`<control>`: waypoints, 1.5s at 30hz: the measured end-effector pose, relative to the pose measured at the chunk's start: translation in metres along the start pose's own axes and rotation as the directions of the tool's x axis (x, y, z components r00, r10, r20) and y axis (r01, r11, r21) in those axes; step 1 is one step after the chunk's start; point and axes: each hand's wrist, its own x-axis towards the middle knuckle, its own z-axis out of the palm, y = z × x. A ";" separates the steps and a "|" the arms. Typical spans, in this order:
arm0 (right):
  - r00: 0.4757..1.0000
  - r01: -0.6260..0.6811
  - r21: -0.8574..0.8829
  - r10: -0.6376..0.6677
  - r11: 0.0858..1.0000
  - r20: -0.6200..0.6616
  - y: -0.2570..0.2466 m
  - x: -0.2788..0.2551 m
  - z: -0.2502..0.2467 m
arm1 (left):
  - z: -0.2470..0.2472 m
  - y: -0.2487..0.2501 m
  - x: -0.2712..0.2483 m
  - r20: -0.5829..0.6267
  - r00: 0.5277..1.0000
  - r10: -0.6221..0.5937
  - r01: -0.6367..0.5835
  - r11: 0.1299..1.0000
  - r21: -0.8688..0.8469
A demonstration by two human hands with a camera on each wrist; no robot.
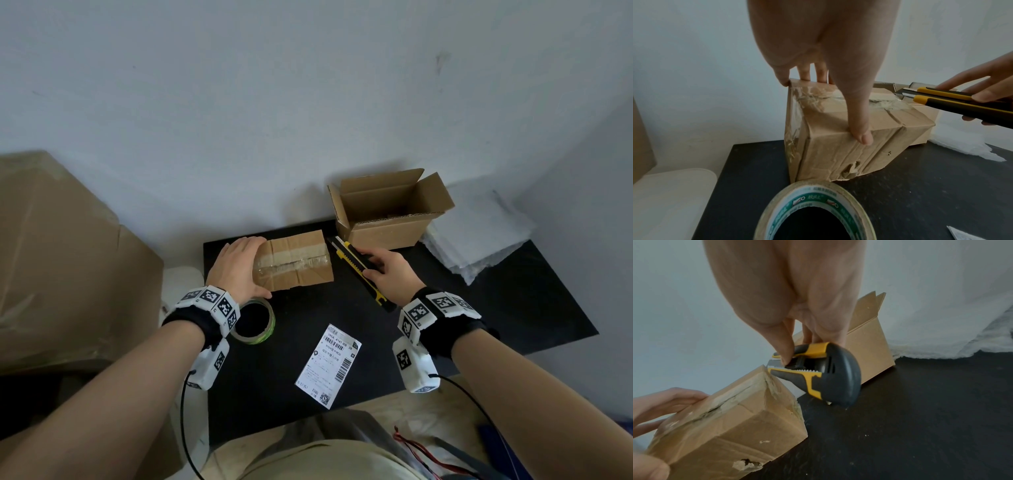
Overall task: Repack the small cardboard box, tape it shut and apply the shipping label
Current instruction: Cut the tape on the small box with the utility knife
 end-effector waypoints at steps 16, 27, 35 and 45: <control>0.999 0.019 -0.078 -0.016 0.997 0.042 0.003 0.002 -0.001 | -0.002 0.003 -0.006 -0.020 1.000 -0.008 0.008 1.000 0.003; 0.999 0.012 -0.132 -0.006 0.991 0.047 0.007 -0.013 0.004 | -0.003 0.003 -0.001 -0.010 1.000 -0.015 0.015 1.000 -0.005; 0.998 -0.005 -0.121 0.011 0.993 0.056 0.011 -0.024 0.009 | -0.001 0.002 0.000 -0.005 1.000 -0.009 0.009 1.000 0.008; 0.999 -0.034 0.000 0.034 0.999 -0.022 0.023 -0.030 0.012 | -0.001 0.002 0.003 -0.008 0.998 -0.054 0.054 0.997 -0.063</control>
